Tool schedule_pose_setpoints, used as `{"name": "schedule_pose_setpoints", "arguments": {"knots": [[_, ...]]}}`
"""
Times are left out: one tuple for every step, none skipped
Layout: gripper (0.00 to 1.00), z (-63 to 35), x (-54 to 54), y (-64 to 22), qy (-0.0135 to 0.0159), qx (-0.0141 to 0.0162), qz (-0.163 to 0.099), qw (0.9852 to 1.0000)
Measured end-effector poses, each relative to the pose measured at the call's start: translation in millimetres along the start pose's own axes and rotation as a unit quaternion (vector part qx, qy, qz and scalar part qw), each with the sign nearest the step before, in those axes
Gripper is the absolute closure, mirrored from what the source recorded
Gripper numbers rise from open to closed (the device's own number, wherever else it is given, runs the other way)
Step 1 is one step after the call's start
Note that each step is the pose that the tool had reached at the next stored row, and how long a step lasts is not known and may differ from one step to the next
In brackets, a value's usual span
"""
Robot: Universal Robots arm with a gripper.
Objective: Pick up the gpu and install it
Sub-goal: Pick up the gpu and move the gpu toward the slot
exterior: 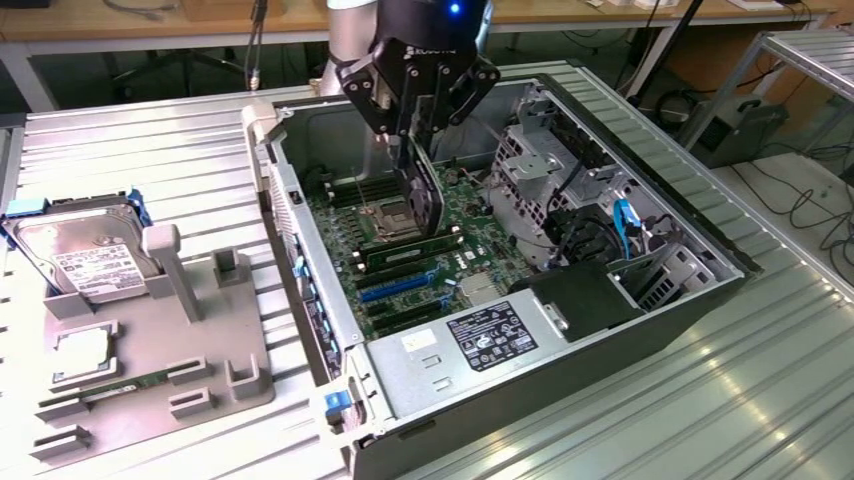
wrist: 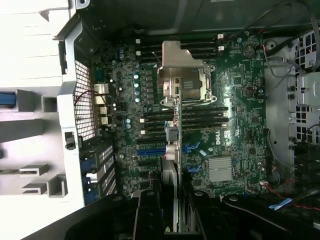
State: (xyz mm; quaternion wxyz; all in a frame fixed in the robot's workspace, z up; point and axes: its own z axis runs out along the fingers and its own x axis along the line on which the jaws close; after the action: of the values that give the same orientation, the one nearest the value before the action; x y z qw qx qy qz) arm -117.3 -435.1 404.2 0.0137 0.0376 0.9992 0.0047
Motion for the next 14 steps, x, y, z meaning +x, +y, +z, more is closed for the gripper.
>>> {"name": "schedule_pose_setpoints", "arguments": {"knots": [[0.74, 0.3, -0.2, 0.0, 0.0, 0.0, 0.0, 1.0], [0.74, 0.6, -0.5, 0.0, 0.0, 0.0, 0.0, 1.0], [0.74, 0.9, -0.7, 0.0, 0.0, 0.0, 0.0, 1.0], [0.74, 1.2, -1.0, 0.1, 0.0, 0.0, 0.0, 1.0], [0.74, 1.6, -1.2, 0.1, 0.0, 0.0, 0.0, 1.0], [0.74, 1.9, -1.5, 0.1, 0.0, 0.0, 0.0, 1.0], [0.74, 2.2, -1.7, 0.1, 0.0, 0.0, 0.0, 1.0], [0.74, 2.6, -2.0, 0.1, 0.0, 0.0, 0.0, 1.0], [0.74, 2.9, -2.3, 0.2, 0.0, 0.0, 0.0, 1.0], [0.74, 3.2, -2.5, 0.2, 0.0, 0.0, 0.0, 1.0], [0.74, 3.5, -2.8, 0.2, 0.0, 0.0, 0.0, 1.0], [0.74, 3.8, -3.0, 0.2, 0.0, 0.0, 0.0, 1.0], [0.74, 4.1, -3.2, 0.2, 0.0, 0.0, 0.0, 1.0], [0.74, 4.5, -3.5, 0.2, 0.0, 0.0, 0.0, 1.0]]}}
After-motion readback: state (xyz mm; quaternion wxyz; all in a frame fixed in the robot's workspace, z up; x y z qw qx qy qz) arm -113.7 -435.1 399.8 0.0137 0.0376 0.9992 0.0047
